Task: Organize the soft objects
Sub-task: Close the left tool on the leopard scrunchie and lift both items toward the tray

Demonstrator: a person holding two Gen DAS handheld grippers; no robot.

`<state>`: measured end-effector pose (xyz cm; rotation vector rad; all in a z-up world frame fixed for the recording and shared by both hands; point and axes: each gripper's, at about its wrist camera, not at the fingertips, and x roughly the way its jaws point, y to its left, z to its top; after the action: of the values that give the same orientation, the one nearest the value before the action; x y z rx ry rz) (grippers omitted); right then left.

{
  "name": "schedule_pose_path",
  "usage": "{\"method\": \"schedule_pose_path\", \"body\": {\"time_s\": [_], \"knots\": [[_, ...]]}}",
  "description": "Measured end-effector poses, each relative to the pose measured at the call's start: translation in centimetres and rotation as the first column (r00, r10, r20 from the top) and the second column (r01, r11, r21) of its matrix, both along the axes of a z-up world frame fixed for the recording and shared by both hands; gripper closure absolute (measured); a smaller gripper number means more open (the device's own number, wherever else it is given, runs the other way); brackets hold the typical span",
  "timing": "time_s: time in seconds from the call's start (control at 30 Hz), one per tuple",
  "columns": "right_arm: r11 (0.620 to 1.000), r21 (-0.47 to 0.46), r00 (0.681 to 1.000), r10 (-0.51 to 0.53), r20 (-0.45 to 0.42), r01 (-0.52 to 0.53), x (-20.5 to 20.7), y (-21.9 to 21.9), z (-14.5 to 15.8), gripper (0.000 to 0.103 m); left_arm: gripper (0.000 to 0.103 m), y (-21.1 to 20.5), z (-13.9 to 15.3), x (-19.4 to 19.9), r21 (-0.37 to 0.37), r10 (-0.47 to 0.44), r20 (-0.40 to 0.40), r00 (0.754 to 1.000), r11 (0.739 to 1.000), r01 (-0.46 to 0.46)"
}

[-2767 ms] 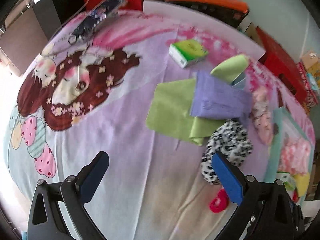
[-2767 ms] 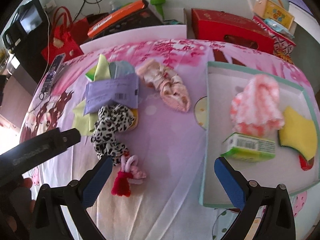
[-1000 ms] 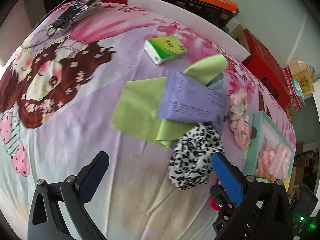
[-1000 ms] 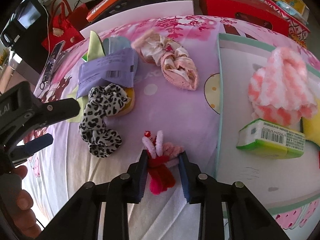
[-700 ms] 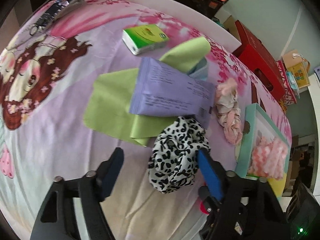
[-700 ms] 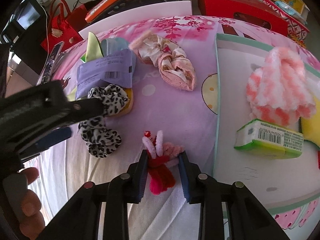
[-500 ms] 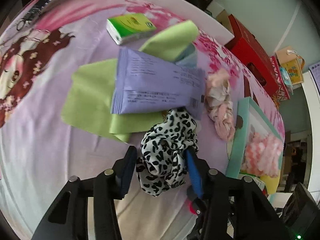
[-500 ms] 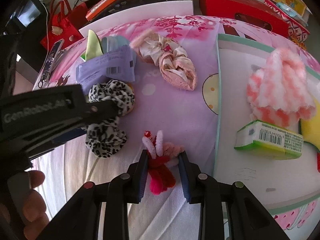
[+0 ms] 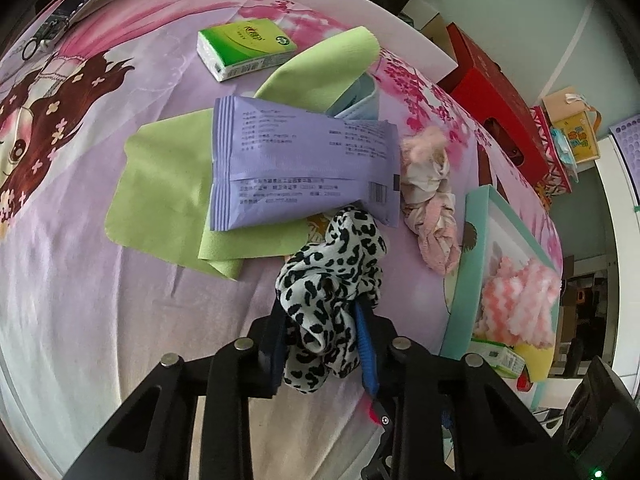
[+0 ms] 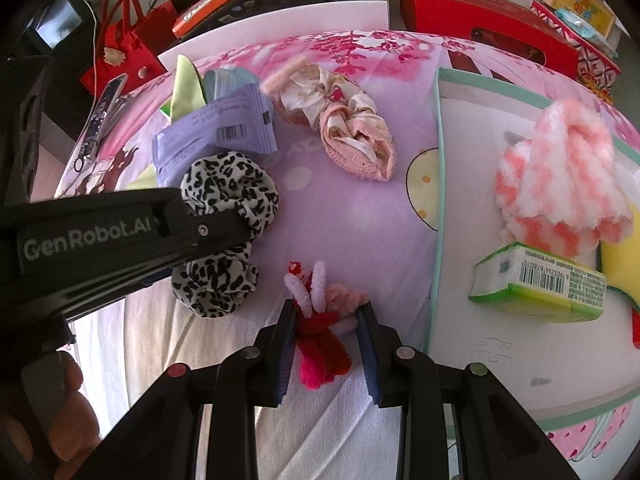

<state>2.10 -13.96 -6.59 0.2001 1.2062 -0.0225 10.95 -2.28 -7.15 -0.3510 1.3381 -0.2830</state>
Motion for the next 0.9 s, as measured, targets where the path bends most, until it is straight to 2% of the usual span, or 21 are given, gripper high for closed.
{"method": "schedule_pose_path", "body": {"time_s": [0.17,0.37,0.57,0.73,0.9], "knots": [[1.0,0.009,1.0,-0.008,0.007,0.008,0.0,-0.2,0.1,0.072,0.078,0.0,0.7,-0.2,-0.008,-0.02,0.018,1.0,1.0,0.02],[0.999,0.02,0.998,-0.041,0.051,0.04,-0.2,-1.3,1.4,0.072,0.078,0.6,2.5,-1.0,-0.028,-0.031,0.064,0.997,0.999,0.033],[0.996,0.049,0.989,-0.078,0.123,0.073,-1.0,-2.4,3.4,0.072,0.078,1.4,5.2,-2.2,-0.087,-0.041,0.127,0.991,0.995,0.052],[0.993,0.06,0.976,-0.109,0.187,0.1,-1.9,-3.2,5.6,0.072,0.078,2.0,8.9,-3.5,-0.119,-0.036,0.229,0.973,0.991,0.065],[0.99,0.067,0.961,-0.138,0.241,0.125,-2.6,-3.6,7.5,0.072,0.078,1.9,10.7,-4.2,-0.11,-0.036,0.29,0.956,0.991,0.07]]}}
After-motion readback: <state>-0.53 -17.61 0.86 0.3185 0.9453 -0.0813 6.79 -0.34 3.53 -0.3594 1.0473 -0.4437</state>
